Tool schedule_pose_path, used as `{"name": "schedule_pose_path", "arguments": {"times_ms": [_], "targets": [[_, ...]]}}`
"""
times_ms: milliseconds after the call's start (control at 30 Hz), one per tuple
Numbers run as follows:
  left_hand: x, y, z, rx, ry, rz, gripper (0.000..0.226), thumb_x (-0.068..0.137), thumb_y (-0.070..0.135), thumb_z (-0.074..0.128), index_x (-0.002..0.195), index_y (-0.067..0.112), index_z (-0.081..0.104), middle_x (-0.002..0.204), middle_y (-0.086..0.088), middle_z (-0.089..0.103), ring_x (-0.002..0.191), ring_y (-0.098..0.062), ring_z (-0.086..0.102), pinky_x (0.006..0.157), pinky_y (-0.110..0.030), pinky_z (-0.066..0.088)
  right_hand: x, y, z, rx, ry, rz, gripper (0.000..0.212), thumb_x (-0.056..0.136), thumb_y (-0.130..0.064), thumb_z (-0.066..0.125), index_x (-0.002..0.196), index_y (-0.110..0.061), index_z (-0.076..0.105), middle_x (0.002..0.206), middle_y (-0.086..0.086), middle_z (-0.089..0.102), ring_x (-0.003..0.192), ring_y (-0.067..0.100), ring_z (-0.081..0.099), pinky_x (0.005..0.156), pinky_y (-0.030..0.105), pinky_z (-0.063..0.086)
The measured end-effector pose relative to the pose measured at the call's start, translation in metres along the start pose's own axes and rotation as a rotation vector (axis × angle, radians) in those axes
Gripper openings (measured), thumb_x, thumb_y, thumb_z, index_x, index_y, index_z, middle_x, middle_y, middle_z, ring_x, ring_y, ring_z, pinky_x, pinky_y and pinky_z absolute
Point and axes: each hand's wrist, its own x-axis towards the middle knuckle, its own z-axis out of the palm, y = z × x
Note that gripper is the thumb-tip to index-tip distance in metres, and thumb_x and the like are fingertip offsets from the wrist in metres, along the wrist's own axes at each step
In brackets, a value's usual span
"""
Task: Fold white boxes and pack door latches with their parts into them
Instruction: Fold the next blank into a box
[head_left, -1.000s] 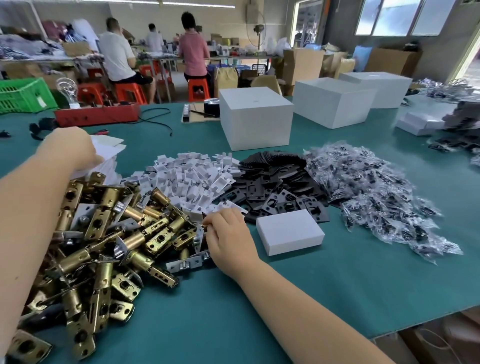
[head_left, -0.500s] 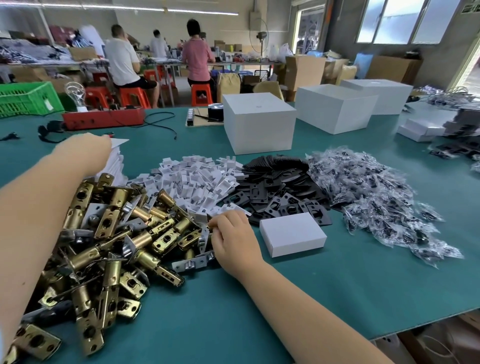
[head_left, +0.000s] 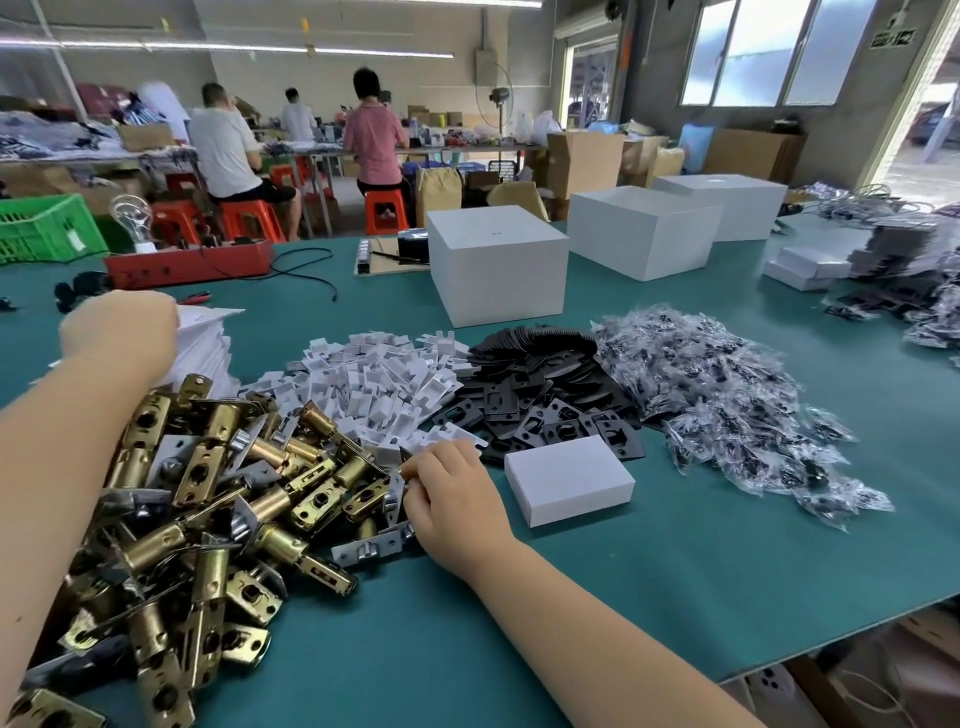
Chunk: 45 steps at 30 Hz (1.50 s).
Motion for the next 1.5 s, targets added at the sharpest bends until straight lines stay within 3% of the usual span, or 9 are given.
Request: {"name": "schedule_pose_path", "arguments": {"times_ms": [200, 367, 500, 633, 800, 1000, 1200, 1267, 1500], "targets": [[0.012, -0.008, -0.021, -0.402, 0.219, 0.003, 0.025, 0.090, -0.007, 0.049, 0.111, -0.002, 0.061, 0.094, -0.034, 0.059, 0.093, -0.048, 0.058, 0.082, -0.049, 0.047, 0.001, 0.003, 0.002, -0.003, -0.003, -0.018, 0.014, 0.083, -0.003, 0.056, 0.090, 0.001, 0.067, 0.085, 0.014, 0.063, 0.084, 0.034, 0.055, 0.078, 0.039, 0.049], [-0.050, 0.030, -0.090, -0.916, 0.578, 0.038, 0.019, 0.090, 0.019, 0.058, 0.107, 0.011, 0.061, 0.103, -0.015, 0.069, 0.086, -0.027, 0.061, 0.077, -0.037, 0.049, 0.001, 0.006, 0.001, 0.072, -0.080, 0.088, 0.018, 0.092, -0.010, 0.052, 0.102, -0.003, 0.065, 0.099, 0.010, 0.061, 0.100, 0.027, 0.049, 0.088, 0.023, 0.035], [-0.122, 0.075, -0.097, -1.373, 0.224, -0.009, 0.013, 0.086, 0.014, 0.062, 0.097, 0.020, 0.058, 0.099, -0.002, 0.069, 0.088, -0.023, 0.067, 0.077, -0.041, 0.056, 0.003, 0.008, -0.014, 0.308, -0.047, 0.368, 0.025, 0.096, -0.029, 0.047, 0.114, -0.019, 0.059, 0.100, -0.013, 0.057, 0.095, 0.007, 0.053, 0.079, 0.009, 0.036], [-0.178, 0.109, -0.069, -1.596, -0.154, -0.028, 0.011, 0.090, 0.011, 0.061, 0.094, 0.022, 0.062, 0.098, -0.004, 0.071, 0.080, -0.020, 0.066, 0.064, -0.032, 0.049, 0.009, 0.012, -0.027, 0.918, -0.041, 0.748, 0.033, 0.089, -0.043, 0.043, 0.100, -0.023, 0.066, 0.091, 0.001, 0.067, 0.069, 0.016, 0.063, 0.075, 0.033, 0.051], [-0.207, 0.146, -0.034, -1.797, -0.485, -0.159, 0.017, 0.092, 0.007, 0.062, 0.107, 0.015, 0.065, 0.105, -0.006, 0.071, 0.088, -0.018, 0.068, 0.076, -0.033, 0.055, 0.003, 0.022, -0.039, 1.052, 0.063, 0.880, 0.027, 0.087, -0.046, 0.050, 0.088, -0.033, 0.073, 0.095, -0.010, 0.073, 0.097, 0.018, 0.065, 0.086, 0.038, 0.050], [-0.218, 0.155, -0.016, -1.630, -0.164, -0.084, 0.054, 0.090, 0.016, 0.069, 0.138, 0.025, 0.047, 0.110, 0.016, 0.062, 0.084, 0.004, 0.062, 0.063, -0.013, 0.046, 0.000, 0.025, -0.039, 1.072, 0.041, 0.752, 0.026, 0.100, -0.021, 0.046, 0.103, -0.035, 0.067, 0.105, -0.010, 0.072, 0.095, 0.011, 0.068, 0.076, 0.027, 0.053], [-0.237, 0.150, -0.003, -1.239, -0.051, 0.280, 0.087, 0.076, 0.037, 0.080, 0.149, 0.023, 0.035, 0.143, 0.010, 0.039, 0.126, -0.004, 0.038, 0.105, -0.029, 0.038, 0.000, 0.029, -0.041, 1.167, 0.076, 0.707, 0.044, 0.090, -0.006, 0.055, 0.125, -0.032, 0.052, 0.118, -0.004, 0.068, 0.104, 0.015, 0.066, 0.081, 0.031, 0.056], [-0.238, 0.149, 0.000, -1.163, -0.047, 0.347, 0.094, 0.075, 0.040, 0.080, 0.152, 0.023, 0.030, 0.138, 0.013, 0.034, 0.126, -0.002, 0.029, 0.105, -0.025, 0.032, 0.000, 0.031, -0.045, 1.135, 0.072, 0.685, 0.057, 0.087, -0.006, 0.059, 0.137, -0.030, 0.043, 0.127, -0.003, 0.062, 0.113, 0.018, 0.061, 0.092, 0.038, 0.053], [-0.237, 0.151, -0.002, -1.036, 0.195, 0.348, 0.053, 0.085, 0.029, 0.075, 0.128, 0.001, 0.061, 0.098, -0.010, 0.068, 0.091, -0.028, 0.062, 0.078, -0.036, 0.051, -0.001, 0.030, -0.058, 1.099, -0.035, 0.529, 0.059, 0.080, -0.010, 0.061, 0.135, -0.026, 0.047, 0.127, -0.003, 0.063, 0.116, 0.017, 0.060, 0.093, 0.034, 0.052]]}}
